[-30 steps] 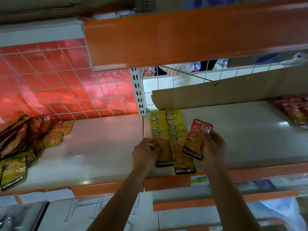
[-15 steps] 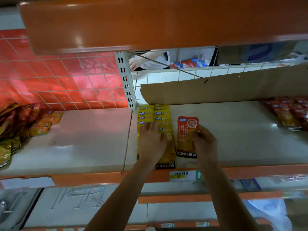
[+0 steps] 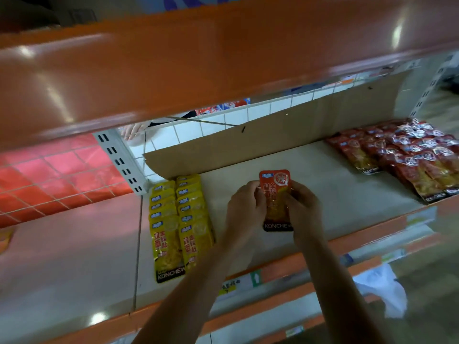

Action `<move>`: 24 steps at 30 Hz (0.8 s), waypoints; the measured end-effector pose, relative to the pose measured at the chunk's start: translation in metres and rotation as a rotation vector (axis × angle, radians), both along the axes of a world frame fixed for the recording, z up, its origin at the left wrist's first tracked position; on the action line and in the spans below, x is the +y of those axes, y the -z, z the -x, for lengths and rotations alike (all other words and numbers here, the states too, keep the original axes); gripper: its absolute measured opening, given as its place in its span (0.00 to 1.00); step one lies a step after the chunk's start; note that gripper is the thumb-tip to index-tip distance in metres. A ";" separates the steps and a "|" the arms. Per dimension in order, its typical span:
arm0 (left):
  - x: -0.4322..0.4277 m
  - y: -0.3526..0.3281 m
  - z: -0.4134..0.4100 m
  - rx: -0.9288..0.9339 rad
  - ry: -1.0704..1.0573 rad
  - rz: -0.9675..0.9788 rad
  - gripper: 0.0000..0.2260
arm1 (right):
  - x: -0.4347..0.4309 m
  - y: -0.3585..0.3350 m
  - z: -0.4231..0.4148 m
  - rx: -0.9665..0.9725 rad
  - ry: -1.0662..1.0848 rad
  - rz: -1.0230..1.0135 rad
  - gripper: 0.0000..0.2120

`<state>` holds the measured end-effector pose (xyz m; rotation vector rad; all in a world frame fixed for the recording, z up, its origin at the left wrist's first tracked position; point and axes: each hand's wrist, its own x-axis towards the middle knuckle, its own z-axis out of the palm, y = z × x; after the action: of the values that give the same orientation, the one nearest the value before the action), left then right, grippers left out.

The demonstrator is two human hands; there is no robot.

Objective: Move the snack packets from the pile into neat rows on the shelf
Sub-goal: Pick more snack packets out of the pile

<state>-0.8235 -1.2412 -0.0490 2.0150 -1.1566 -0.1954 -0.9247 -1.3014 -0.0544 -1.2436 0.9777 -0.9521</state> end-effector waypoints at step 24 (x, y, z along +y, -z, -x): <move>-0.224 0.022 0.151 0.497 -0.170 -0.021 0.12 | -0.233 0.015 0.166 0.702 0.050 0.644 0.16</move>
<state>-0.9750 -1.4652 -0.0708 1.9196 -0.6697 -0.5856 -1.0910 -1.5345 -0.0693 -2.1965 1.2866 -0.9124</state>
